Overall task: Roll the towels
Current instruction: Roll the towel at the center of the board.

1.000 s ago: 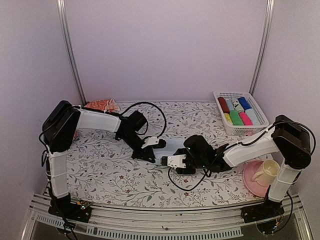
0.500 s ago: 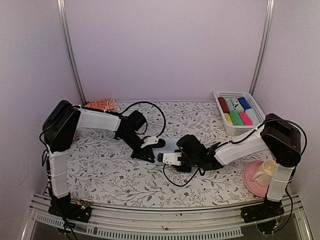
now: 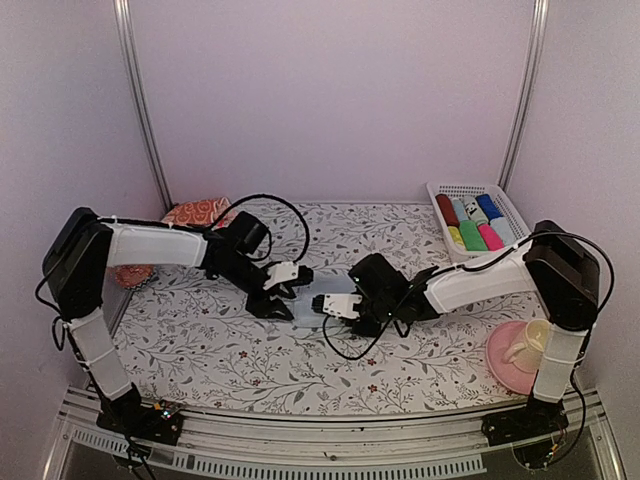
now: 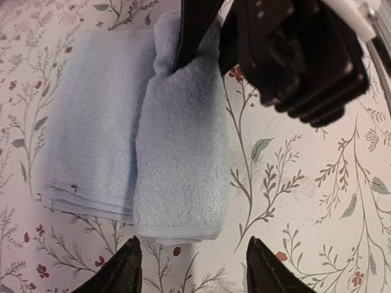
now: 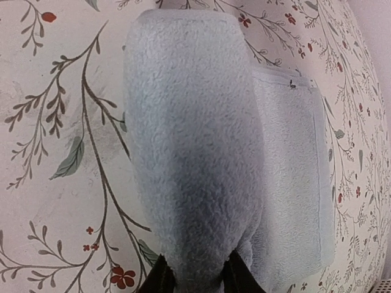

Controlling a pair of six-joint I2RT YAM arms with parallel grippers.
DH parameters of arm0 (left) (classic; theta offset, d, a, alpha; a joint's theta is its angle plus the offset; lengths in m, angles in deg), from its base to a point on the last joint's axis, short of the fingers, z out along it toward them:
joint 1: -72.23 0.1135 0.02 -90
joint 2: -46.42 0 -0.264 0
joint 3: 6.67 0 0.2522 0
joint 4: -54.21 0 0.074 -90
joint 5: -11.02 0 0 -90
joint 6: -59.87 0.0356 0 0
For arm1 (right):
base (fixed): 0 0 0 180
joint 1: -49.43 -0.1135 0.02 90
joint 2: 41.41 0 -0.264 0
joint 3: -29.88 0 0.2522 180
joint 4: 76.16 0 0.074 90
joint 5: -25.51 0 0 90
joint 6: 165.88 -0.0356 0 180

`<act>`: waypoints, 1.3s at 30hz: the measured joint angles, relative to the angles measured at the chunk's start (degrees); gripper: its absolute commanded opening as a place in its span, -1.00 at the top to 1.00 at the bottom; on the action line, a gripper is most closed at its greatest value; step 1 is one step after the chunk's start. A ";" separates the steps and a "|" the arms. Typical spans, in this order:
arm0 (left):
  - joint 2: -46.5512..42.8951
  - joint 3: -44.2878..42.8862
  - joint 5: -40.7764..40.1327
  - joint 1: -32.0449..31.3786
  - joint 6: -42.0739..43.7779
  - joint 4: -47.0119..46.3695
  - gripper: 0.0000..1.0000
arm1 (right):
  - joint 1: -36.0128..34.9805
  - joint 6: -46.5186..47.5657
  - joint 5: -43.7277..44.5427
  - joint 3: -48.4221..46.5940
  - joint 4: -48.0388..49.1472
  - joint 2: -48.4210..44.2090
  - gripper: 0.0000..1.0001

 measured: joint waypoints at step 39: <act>-9.66 33.31 -23.67 -15.39 12.22 -54.73 -0.09 | 10.97 -10.62 -40.22 -23.19 -33.38 12.22 0.53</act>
